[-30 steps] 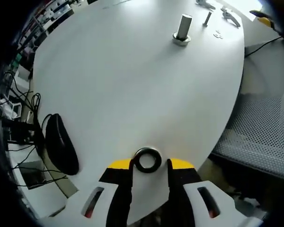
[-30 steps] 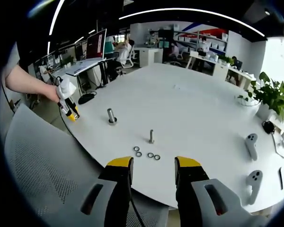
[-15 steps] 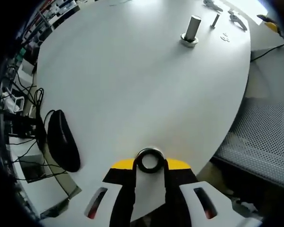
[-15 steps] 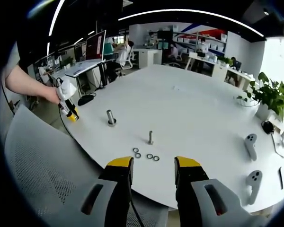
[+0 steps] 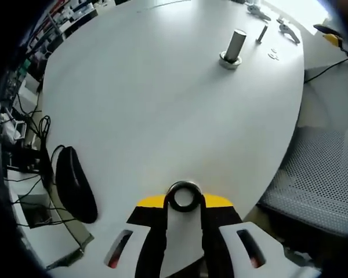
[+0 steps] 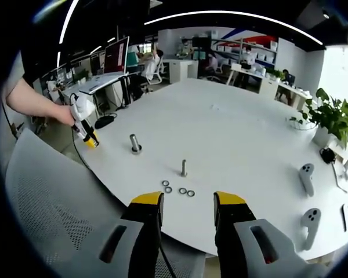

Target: Place the washer onto the threaded stud by aligning its center hole with the stud, sliding it down to the base, and recovering from edge contact or off-axis alignment until the washer reaches the visible bottom stop.

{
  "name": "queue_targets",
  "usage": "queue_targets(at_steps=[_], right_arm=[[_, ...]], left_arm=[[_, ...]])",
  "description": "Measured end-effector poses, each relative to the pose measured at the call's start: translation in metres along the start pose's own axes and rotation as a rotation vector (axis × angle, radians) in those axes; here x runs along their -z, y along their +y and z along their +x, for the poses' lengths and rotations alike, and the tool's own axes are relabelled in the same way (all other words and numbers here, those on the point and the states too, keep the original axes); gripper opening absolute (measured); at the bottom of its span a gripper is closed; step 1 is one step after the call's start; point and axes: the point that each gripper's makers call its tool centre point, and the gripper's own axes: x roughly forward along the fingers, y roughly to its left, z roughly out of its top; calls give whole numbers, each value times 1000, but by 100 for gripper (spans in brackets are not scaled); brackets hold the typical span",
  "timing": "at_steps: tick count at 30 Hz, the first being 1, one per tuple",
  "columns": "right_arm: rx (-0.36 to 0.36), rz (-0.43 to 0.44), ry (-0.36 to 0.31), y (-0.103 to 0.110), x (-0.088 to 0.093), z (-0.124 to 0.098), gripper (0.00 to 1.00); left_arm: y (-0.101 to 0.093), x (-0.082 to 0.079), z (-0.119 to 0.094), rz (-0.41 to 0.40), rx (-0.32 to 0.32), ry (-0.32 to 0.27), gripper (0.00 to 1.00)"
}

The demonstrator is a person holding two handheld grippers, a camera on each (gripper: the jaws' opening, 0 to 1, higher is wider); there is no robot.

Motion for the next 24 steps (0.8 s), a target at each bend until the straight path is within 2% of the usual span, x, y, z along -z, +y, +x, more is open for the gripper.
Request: queue_targets(at_steps=[14,19,24], right_arm=[[5,1,0,-1,0,0,37],[4,0,-1,-1,0,0,37],[3,1,-1,-1,0,0,37]], left_arm=[[-13,-33,-2,99,9,-30,19],[-13,-56,-18,136,-4,-72,19],[-19,-92,-40,194,-9,-136,19]])
